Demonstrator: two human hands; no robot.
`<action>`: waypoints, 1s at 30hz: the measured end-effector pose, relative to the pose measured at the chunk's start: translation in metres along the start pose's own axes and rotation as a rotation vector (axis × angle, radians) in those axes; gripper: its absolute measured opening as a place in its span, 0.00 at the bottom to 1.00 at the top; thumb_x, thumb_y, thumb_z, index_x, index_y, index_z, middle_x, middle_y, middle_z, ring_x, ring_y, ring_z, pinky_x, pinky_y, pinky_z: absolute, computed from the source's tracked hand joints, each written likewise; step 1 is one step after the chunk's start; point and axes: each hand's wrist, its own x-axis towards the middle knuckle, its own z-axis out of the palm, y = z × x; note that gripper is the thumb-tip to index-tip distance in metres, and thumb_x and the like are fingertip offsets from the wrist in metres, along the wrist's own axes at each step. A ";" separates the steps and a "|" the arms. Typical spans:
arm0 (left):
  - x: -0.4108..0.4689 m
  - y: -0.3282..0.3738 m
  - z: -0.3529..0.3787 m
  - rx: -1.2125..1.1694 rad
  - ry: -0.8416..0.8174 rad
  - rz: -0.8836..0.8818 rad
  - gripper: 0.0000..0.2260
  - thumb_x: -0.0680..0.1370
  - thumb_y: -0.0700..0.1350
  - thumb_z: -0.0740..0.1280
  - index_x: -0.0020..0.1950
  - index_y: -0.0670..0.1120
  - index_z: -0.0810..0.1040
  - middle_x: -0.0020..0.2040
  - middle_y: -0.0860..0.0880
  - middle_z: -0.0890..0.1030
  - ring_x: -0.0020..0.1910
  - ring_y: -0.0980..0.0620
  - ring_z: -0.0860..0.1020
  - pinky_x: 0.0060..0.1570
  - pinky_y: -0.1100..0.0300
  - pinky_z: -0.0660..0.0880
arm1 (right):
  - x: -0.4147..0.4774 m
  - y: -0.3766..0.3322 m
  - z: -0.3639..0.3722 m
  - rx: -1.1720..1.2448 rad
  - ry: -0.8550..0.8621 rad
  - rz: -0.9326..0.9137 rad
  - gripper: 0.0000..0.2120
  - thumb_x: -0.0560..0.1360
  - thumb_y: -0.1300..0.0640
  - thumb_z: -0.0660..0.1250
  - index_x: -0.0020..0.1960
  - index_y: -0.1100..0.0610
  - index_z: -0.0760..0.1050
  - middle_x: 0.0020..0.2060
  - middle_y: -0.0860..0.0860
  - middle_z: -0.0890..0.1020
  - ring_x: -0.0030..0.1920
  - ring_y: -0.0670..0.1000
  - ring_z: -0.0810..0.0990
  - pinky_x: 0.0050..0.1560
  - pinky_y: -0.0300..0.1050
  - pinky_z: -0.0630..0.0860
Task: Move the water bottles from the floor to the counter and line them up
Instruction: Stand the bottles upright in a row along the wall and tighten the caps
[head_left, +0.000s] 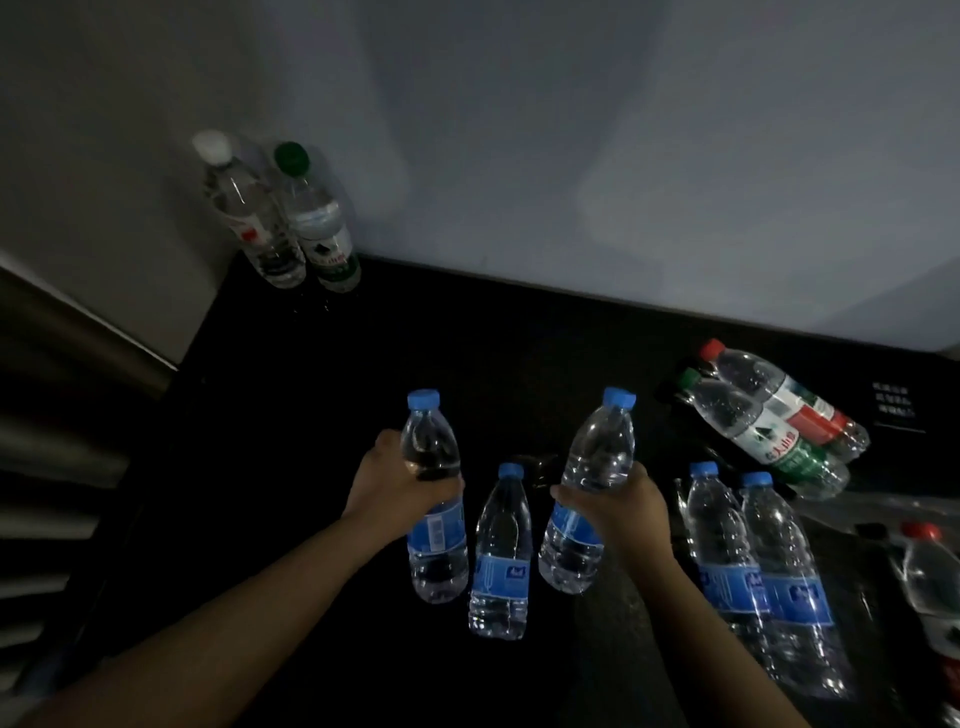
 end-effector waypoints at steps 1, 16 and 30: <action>0.002 0.008 -0.007 -0.010 0.006 0.060 0.14 0.64 0.49 0.79 0.43 0.52 0.76 0.38 0.54 0.82 0.37 0.62 0.81 0.34 0.64 0.77 | 0.002 -0.009 -0.002 0.007 0.016 -0.035 0.15 0.61 0.47 0.79 0.43 0.48 0.77 0.37 0.45 0.83 0.37 0.43 0.83 0.33 0.38 0.75; 0.111 0.094 -0.098 -0.207 0.184 0.204 0.23 0.66 0.43 0.79 0.56 0.43 0.72 0.53 0.46 0.80 0.52 0.48 0.80 0.52 0.53 0.76 | 0.077 -0.153 -0.007 0.165 0.079 -0.308 0.27 0.61 0.54 0.81 0.51 0.44 0.69 0.45 0.42 0.78 0.45 0.40 0.78 0.50 0.43 0.77; 0.215 0.115 -0.103 -0.179 0.349 0.325 0.20 0.70 0.38 0.75 0.57 0.43 0.71 0.50 0.48 0.77 0.49 0.48 0.77 0.49 0.57 0.73 | 0.138 -0.197 0.014 0.311 0.011 -0.332 0.29 0.62 0.59 0.80 0.55 0.44 0.69 0.51 0.43 0.79 0.53 0.44 0.79 0.58 0.48 0.76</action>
